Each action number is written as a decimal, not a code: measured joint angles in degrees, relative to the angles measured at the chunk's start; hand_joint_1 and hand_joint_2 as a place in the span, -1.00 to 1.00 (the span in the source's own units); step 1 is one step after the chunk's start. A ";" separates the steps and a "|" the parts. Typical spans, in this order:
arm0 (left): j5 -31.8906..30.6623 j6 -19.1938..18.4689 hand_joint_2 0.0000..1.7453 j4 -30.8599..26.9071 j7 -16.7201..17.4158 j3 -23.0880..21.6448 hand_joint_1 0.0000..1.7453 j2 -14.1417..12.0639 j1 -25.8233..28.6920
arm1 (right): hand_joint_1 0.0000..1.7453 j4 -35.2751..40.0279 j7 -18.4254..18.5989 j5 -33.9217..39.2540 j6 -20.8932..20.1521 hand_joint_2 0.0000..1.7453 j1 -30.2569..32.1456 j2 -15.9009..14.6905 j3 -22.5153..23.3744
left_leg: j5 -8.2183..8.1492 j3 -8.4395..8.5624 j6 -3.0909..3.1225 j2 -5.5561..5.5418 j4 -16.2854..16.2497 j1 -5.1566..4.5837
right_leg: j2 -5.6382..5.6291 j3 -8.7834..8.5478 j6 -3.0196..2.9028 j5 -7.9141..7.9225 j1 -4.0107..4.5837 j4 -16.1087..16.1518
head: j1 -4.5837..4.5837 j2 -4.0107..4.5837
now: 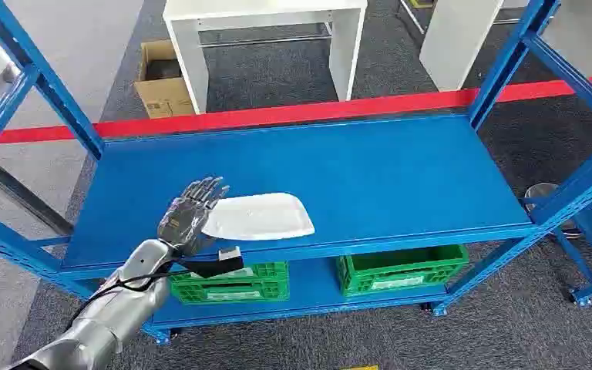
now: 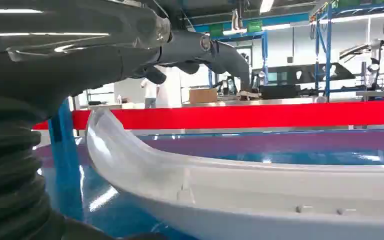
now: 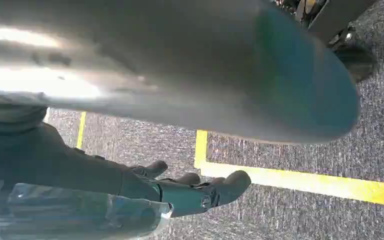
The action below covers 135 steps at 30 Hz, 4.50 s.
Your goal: Take the parts from the cabinet and place them on the table.
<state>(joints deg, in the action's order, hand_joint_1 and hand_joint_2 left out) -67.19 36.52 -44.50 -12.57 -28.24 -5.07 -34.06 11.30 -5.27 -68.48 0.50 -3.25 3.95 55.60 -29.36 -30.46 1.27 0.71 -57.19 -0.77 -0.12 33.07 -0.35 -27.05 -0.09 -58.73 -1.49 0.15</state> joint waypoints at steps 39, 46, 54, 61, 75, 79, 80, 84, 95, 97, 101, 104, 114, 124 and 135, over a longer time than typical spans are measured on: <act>-0.87 -3.23 1.00 -1.05 0.09 -1.31 1.00 0.48 0.35 | -1.00 0.00 -0.61 0.46 -0.04 -1.00 -0.18 0.37 0.02 | 0.00 -0.05 0.00 0.00 0.00 0.00 | 0.00 0.03 0.00 0.00 0.00 0.00 | -0.02 0.00; 5.69 -3.26 1.00 -4.99 -2.54 0.48 1.00 -0.44 2.34 | -1.00 0.00 -1.07 0.37 -0.04 -1.00 -0.19 0.35 0.04 | 0.00 -0.05 0.00 0.02 0.00 0.00 | -0.01 0.04 0.00 0.00 0.00 -0.01 | -0.02 0.00; 7.80 -1.81 1.00 -13.73 -4.59 3.32 1.00 -1.60 6.14 | -1.00 0.00 -1.90 0.28 0.02 -1.00 -0.18 0.24 0.09 | 0.00 -0.06 0.00 0.00 0.01 0.00 | 0.00 0.05 0.00 0.00 0.00 0.00 | 0.00 0.00; 29.65 -4.55 1.00 -20.71 -18.35 4.52 1.00 -1.25 9.85 | -1.00 0.00 -2.01 0.48 0.02 -1.00 -0.19 0.00 0.26 | 0.00 -0.06 0.00 0.02 0.00 0.00 | -0.01 0.05 0.00 0.00 0.00 0.00 | 0.00 0.00; 68.19 -38.46 1.00 -52.91 -27.54 4.09 1.00 0.00 18.52 | -1.00 0.00 -0.68 0.94 0.81 -1.00 -0.41 -0.04 1.53 | -0.04 -0.12 -0.01 0.00 0.00 0.00 | -0.01 0.11 0.01 -0.02 0.00 0.01 | -0.02 0.00; 68.59 -43.30 1.00 -58.43 -27.54 3.41 1.00 0.48 19.48 | -1.00 0.00 -0.04 0.79 0.83 -1.00 -0.45 0.00 1.55 | -0.04 -0.12 -0.01 -0.01 0.00 0.00 | 0.00 0.11 0.00 -0.02 0.00 0.01 | 0.00 0.00; 68.74 -43.54 1.00 -59.30 -27.54 3.23 1.00 0.59 19.63 | -1.00 0.00 0.02 0.79 0.85 -1.00 -0.50 0.02 1.55 | -0.04 -0.12 -0.01 0.00 0.01 0.00 | 0.00 0.11 0.01 -0.02 0.00 0.01 | 0.00 0.00; 69.09 -44.04 1.00 -61.39 -27.54 3.10 1.00 0.74 20.06 | -1.00 0.00 0.04 0.79 0.87 -1.00 -0.52 0.02 1.57 | -0.04 -0.10 -0.01 0.00 0.01 0.00 | 0.00 0.10 0.00 -0.02 0.00 0.01 | 0.00 0.00; 67.12 -43.61 1.00 -63.28 -27.54 -0.91 1.00 1.86 19.40 | -1.00 -0.09 3.63 1.68 0.87 -1.00 -0.81 0.07 2.60 | 2.33 0.40 1.67 0.60 2.69 0.76 | -0.05 7.04 2.64 -8.05 -0.99 -16.00 | 0.17 0.00; 67.49 -43.08 1.00 -62.93 -27.52 -1.57 1.00 1.68 18.79 | -1.00 -0.09 4.48 1.88 0.87 -1.00 -0.79 -0.26 2.95 | 2.45 0.34 1.18 0.63 2.60 1.16 | -0.02 5.50 3.24 -5.52 -1.54 -13.82 | 0.20 0.00; 68.00 -42.77 1.00 -62.80 -27.52 -2.19 1.00 1.27 17.86 | -1.00 -0.18 5.12 2.32 0.90 -1.00 -1.03 -0.46 3.54 | 1.66 -0.99 -0.93 0.40 0.39 1.62 | -0.38 -1.90 4.03 -0.74 -2.37 -0.74 | 0.79 0.00; 68.02 -42.69 1.00 -62.77 -27.45 -2.56 1.00 1.07 17.73 | -1.00 -0.17 5.22 2.34 0.96 -1.00 -1.29 -0.65 3.91 | 1.91 -1.64 -1.40 0.28 -0.44 1.42 | -0.59 -0.71 2.30 -1.50 -2.40 -1.44 | 0.59 0.00; 67.80 -41.96 1.00 -62.73 -27.45 -2.93 1.00 0.44 17.50 | -1.00 -0.17 6.92 2.51 1.38 -1.00 -1.38 -1.00 4.24 | -4.45 -1.45 0.07 -0.54 -8.62 0.82 | -0.61 3.81 -0.22 2.14 -0.70 -1.39 | 0.13 0.00; 67.17 -40.85 1.00 -62.99 -27.45 -3.67 1.00 -1.12 17.27 | -1.00 -0.04 14.62 4.28 3.78 -1.00 -0.31 -3.91 6.49 | 1.31 0.92 1.93 -0.05 2.20 -0.22 | -0.58 6.86 2.34 -4.74 -0.52 -8.84 | 0.22 0.00; 68.87 -41.22 1.00 -58.90 -27.45 -6.49 1.00 -1.88 12.47 | -1.00 0.02 14.88 6.01 5.25 -1.00 -0.77 -4.54 9.16 | 5.60 -5.37 -0.02 0.66 -0.94 -0.15 | -0.43 -3.67 1.22 -3.24 -0.79 -0.47 | 0.09 0.00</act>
<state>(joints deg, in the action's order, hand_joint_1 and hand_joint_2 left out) 1.68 -4.70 -103.40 -40.02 -34.73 -6.95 -21.59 11.32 9.62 -62.47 5.75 -4.02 -0.59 64.76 -23.76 -35.82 1.25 1.37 -58.13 -0.93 -0.55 29.40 0.86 -30.29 -0.87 -59.20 -1.40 0.15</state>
